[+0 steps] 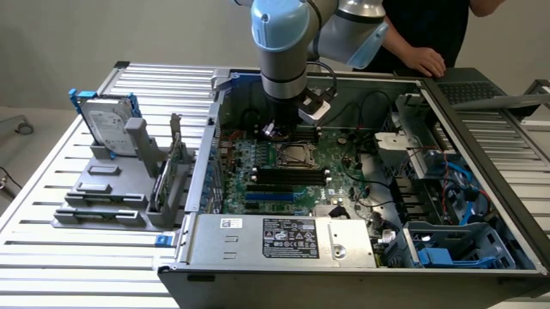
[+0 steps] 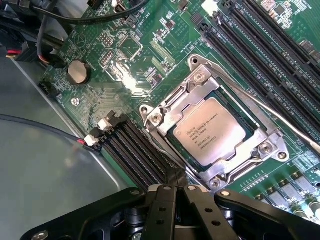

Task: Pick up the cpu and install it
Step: 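Install the first cpu locking lever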

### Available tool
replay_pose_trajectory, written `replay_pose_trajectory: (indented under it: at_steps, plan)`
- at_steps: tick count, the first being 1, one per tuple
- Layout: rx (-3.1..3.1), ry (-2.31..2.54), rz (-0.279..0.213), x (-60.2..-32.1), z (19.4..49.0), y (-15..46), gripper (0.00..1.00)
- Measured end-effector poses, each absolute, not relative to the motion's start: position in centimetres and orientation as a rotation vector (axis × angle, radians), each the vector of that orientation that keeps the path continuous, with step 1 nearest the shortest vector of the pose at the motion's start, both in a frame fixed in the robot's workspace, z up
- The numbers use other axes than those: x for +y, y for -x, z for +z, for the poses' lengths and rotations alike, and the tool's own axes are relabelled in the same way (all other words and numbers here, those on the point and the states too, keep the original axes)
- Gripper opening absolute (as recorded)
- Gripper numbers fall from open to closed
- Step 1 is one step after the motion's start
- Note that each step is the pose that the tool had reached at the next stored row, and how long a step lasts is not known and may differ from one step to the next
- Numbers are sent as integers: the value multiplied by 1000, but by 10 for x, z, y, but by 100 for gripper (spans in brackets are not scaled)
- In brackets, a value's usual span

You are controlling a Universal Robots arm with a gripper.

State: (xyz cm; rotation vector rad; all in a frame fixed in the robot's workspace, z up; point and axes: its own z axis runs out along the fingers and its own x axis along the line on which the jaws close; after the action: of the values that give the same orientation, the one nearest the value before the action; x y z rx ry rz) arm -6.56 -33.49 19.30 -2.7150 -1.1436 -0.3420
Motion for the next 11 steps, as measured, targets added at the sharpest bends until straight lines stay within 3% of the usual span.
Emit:
replay_pose_trajectory:
  at_steps: [11]
  plan:
    - [-1144, 2716, -342, -335, 192, 63, 11]
